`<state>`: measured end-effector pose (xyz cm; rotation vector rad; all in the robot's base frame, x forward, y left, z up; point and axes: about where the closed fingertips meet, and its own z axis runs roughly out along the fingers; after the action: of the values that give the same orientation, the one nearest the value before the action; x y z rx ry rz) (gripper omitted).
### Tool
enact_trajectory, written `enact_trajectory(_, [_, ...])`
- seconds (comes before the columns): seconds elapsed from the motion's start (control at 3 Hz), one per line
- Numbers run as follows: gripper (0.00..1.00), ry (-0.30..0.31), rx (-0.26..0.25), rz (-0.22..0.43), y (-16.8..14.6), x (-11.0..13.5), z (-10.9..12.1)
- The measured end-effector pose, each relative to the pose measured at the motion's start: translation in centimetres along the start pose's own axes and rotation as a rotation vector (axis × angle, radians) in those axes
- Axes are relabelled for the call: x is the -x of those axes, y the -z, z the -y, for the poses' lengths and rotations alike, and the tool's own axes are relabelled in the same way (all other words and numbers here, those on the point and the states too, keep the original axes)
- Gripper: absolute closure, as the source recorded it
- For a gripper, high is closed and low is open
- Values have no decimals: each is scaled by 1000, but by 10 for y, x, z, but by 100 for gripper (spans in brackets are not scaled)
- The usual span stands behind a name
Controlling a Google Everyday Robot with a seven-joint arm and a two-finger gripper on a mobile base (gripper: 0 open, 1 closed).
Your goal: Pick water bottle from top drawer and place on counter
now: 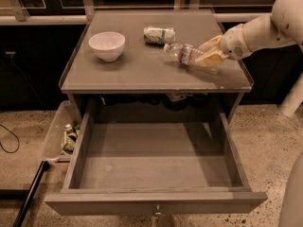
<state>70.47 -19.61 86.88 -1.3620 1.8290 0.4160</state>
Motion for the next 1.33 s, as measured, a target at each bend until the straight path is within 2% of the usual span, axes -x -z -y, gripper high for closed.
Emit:
enact_trajectory(1.0, [11, 0, 0, 0, 0, 0, 0])
enact_trajectory(1.33, [0, 0, 0, 0, 0, 0, 0])
